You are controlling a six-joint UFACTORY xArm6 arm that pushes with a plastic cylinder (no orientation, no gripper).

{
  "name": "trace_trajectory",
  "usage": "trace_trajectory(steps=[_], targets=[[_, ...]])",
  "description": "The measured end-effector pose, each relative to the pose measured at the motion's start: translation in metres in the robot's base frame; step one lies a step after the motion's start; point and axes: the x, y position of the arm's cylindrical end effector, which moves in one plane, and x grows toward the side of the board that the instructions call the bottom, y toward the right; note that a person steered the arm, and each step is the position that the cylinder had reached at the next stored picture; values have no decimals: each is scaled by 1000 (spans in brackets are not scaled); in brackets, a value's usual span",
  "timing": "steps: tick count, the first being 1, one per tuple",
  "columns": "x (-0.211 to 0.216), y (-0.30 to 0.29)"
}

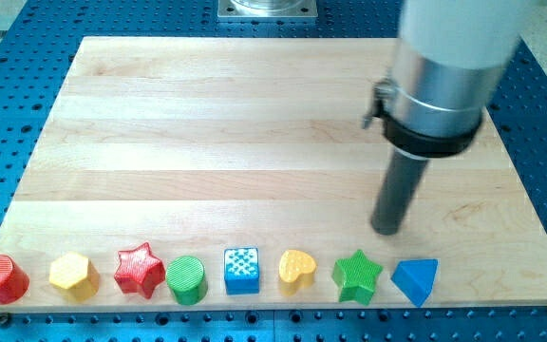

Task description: Push the green star into the yellow heart

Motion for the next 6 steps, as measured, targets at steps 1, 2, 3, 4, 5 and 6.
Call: trace_trajectory(steps=[1,2,3,4,5,6], targets=[[39,25],[70,35],[71,53],[69,43],[71,-43],[71,-73]])
